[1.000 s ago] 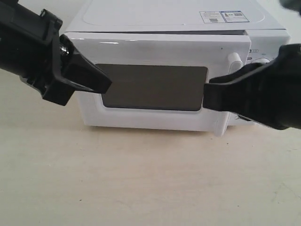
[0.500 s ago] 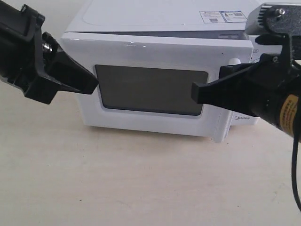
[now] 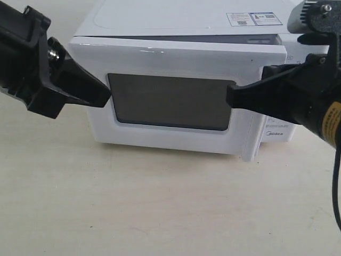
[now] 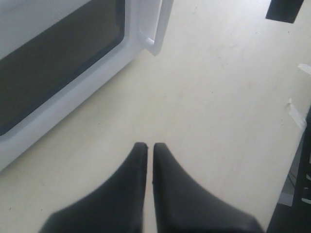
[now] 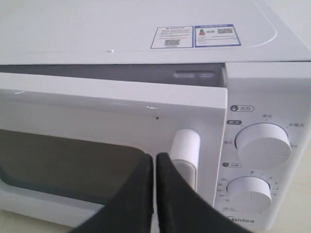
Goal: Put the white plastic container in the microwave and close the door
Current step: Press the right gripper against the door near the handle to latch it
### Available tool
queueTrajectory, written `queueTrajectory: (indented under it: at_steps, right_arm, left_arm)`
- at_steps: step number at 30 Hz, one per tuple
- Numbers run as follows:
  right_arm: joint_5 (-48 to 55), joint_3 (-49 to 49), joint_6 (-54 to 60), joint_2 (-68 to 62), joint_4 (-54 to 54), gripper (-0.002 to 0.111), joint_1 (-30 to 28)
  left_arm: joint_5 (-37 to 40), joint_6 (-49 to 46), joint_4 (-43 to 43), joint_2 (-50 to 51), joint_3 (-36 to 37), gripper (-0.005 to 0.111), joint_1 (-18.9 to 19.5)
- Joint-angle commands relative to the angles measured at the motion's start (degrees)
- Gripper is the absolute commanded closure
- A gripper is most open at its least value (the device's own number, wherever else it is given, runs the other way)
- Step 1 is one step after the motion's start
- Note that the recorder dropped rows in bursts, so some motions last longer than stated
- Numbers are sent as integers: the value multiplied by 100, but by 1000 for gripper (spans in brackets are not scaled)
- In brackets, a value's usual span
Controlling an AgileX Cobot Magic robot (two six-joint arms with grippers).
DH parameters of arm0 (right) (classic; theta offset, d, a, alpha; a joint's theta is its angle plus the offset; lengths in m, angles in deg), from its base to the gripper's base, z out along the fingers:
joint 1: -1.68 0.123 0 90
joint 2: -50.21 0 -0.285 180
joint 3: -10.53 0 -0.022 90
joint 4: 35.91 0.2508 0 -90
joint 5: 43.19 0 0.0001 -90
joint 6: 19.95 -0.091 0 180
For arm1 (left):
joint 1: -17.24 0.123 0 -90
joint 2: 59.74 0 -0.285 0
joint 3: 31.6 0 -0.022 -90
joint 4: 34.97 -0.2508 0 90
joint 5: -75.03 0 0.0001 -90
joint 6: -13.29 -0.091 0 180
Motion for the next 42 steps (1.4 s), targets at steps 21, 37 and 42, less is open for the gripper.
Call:
queueTrajectory:
  at_steps: [21,37,42]
  right_arm:
    - [111,-2,1,-713,-58,108,3]
    - [718,-1197,1,-2008,-58,108,-6]
    - [895,-1450,1,-2335,-58,108,-10]
  left_arm:
    - [-75,82,422,-55,-33,102,-33]
    - [-62,117,432,-55,-33,102,-33]
    - [-40,117,432,-55,-33,102,-33]
